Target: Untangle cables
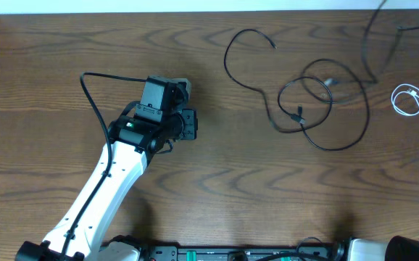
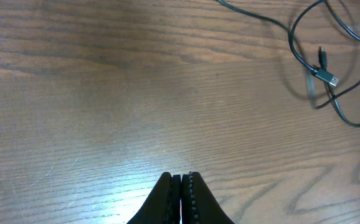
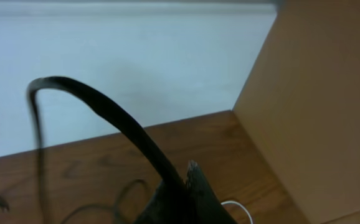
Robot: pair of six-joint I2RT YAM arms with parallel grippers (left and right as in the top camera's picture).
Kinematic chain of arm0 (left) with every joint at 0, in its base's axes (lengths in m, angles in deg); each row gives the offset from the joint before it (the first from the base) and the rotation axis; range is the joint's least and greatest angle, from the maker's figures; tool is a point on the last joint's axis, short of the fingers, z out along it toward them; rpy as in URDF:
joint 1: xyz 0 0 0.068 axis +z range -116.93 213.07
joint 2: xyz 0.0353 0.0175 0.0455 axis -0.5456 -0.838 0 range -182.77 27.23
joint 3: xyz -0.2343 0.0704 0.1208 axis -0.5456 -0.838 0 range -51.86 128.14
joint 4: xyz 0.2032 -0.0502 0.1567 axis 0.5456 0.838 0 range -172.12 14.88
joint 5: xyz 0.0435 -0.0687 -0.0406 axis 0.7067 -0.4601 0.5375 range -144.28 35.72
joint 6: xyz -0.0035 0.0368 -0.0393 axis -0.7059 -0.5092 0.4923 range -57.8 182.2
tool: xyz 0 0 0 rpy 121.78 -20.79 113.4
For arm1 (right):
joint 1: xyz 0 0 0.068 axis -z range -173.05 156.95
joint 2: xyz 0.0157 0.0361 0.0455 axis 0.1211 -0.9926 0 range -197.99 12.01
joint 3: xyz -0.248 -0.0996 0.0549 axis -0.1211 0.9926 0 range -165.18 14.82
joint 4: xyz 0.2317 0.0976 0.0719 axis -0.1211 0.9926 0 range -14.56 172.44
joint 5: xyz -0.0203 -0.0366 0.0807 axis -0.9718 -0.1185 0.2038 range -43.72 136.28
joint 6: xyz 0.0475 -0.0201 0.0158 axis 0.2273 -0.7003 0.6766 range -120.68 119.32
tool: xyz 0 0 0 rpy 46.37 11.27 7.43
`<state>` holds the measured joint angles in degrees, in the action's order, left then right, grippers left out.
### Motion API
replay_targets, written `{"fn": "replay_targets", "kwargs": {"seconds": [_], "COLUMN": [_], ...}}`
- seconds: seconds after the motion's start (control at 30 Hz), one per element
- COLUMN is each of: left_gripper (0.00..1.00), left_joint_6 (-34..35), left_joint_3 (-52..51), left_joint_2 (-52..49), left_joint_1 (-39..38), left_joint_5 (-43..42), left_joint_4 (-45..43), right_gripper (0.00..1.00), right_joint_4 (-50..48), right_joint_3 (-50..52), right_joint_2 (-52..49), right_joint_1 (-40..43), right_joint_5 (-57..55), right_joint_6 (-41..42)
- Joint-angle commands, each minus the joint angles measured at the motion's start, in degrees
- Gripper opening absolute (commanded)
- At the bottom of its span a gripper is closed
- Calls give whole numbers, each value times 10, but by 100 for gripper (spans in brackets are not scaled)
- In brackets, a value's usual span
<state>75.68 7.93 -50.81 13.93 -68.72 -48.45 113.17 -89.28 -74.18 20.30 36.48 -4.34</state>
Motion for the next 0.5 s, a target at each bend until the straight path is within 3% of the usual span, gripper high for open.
{"fn": "replay_targets", "kwargs": {"seconds": [0.0, 0.1, 0.2, 0.27, 0.47], "left_gripper": [8, 9, 22, 23, 55], "left_joint_6": [-1, -1, 14, 33, 103], "left_joint_3": [7, 7, 7, 7, 7], "left_joint_2": [-2, -2, -3, -7, -55], "left_joint_1": [1, 1, 1, 1, -1], "left_joint_5": [8, 3, -12, -36, -112], "left_joint_4": [1, -4, -20, -42, -106], "right_gripper": [1, 1, 1, 1, 1], "right_joint_4": [-5, -7, -7, -7, 1], "right_joint_3": [-2, -2, -2, -2, -2], "right_joint_2": [11, 10, 9, 9, 9], "right_joint_1": [10, 5, -10, -23, -28], "right_joint_5": [161, 349, 452, 448, 346], "right_joint_6": [13, 13, 13, 13, 37]}}
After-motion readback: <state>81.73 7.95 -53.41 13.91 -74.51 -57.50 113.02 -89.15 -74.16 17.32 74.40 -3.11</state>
